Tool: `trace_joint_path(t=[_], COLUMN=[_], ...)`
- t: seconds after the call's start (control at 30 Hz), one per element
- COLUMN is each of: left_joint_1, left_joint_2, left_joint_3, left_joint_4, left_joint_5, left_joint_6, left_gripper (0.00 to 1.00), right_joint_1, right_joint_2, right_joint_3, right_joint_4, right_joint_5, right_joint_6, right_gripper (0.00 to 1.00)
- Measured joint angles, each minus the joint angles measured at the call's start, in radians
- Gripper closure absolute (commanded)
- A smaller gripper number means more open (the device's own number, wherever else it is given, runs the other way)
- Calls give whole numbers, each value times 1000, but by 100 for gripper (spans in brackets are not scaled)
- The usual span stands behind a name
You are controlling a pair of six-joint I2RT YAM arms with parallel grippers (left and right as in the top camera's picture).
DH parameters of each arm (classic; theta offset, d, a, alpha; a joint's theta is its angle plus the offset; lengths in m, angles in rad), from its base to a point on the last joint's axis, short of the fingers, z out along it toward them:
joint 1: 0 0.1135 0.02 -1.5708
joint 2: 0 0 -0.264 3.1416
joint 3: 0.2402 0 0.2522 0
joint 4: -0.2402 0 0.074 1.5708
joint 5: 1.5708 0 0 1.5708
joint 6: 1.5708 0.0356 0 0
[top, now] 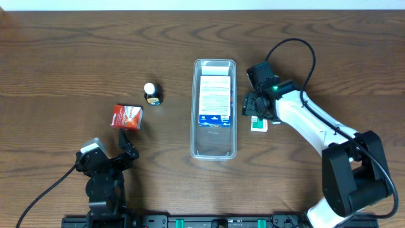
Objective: Pack container
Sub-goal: 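Move the right gripper back and grasp the white-green tube box, then place the white-green box into the container beside the blue box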
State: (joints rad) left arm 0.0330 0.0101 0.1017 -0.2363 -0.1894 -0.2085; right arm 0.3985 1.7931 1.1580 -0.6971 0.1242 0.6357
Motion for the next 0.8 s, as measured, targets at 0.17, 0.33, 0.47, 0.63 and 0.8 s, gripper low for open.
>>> trace_joint_path(t=[0.17, 0.33, 0.47, 0.63, 0.8], left_joint_1=[0, 0, 0, 0, 0], left_joint_2=[0, 0, 0, 0, 0], left_joint_3=[0, 0, 0, 0, 0], left_joint_4=[0, 0, 0, 0, 0], left_joint_5=[0, 0, 0, 0, 0], left_joint_6=[0, 0, 0, 0, 0], left_gripper=[2, 2, 2, 2, 2], right_joint_1=[0, 0, 0, 0, 1], right_joint_2=[80, 121, 120, 76, -104], right_joint_3=[0, -1, -1, -2, -3], right_joint_4=[40, 66, 67, 60, 53], right_joint_5=[0, 0, 7, 23, 26], right_joint_6=[35, 43, 43, 21, -20], right_gripper=[32, 46, 53, 52, 53])
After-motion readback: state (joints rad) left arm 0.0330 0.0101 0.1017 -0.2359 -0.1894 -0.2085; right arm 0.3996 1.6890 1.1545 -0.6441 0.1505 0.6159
